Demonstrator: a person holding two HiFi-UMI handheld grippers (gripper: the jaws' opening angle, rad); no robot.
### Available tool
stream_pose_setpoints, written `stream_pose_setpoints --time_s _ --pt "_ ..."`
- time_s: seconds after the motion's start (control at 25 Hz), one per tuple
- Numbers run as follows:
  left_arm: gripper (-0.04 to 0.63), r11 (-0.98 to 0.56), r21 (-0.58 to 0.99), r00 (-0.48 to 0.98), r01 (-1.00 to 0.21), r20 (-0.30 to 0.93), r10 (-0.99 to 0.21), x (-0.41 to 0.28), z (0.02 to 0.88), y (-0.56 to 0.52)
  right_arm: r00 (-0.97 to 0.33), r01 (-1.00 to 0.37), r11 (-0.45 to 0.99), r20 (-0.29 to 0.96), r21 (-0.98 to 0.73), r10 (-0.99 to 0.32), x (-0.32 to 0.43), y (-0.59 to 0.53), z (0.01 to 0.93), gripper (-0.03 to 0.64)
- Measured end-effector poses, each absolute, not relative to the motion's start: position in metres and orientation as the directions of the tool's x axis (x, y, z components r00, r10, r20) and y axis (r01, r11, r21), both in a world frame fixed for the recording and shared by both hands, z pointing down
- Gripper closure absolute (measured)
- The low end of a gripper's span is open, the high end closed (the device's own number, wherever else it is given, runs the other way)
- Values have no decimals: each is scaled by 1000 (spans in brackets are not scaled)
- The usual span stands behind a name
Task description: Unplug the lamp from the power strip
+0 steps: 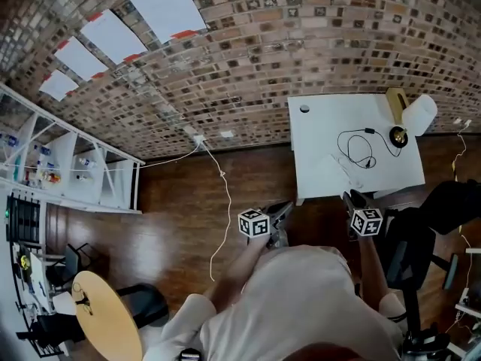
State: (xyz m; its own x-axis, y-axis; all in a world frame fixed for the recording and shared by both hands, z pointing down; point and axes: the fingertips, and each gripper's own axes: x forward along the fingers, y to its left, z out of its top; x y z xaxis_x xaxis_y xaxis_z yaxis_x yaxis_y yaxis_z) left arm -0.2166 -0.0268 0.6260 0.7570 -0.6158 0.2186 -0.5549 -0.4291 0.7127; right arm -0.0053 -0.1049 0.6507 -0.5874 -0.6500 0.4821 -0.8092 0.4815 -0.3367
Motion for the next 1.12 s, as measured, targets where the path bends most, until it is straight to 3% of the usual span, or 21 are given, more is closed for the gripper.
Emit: stream_pose_setpoints --time_s 0.6,0.76,0.88,1.12 --pt "595 -304 744 653 -595 227 -723 -87 613 82 -696 -706 415 451 -574 -559 137 7 667 518" --pt "595 -233 761 615 -605 262 -744 -66 637 133 -743 -656 447 418 -608 -523 155 37 666 551" --pt "595 -194 769 594 -609 279 -755 -51 648 166 -773 -617 449 390 -647 -501 166 60 668 615" --pt "595 -202 762 584 -616 270 -765 -37 639 192 -791 -589 436 378 -680 -481 164 81 672 615"
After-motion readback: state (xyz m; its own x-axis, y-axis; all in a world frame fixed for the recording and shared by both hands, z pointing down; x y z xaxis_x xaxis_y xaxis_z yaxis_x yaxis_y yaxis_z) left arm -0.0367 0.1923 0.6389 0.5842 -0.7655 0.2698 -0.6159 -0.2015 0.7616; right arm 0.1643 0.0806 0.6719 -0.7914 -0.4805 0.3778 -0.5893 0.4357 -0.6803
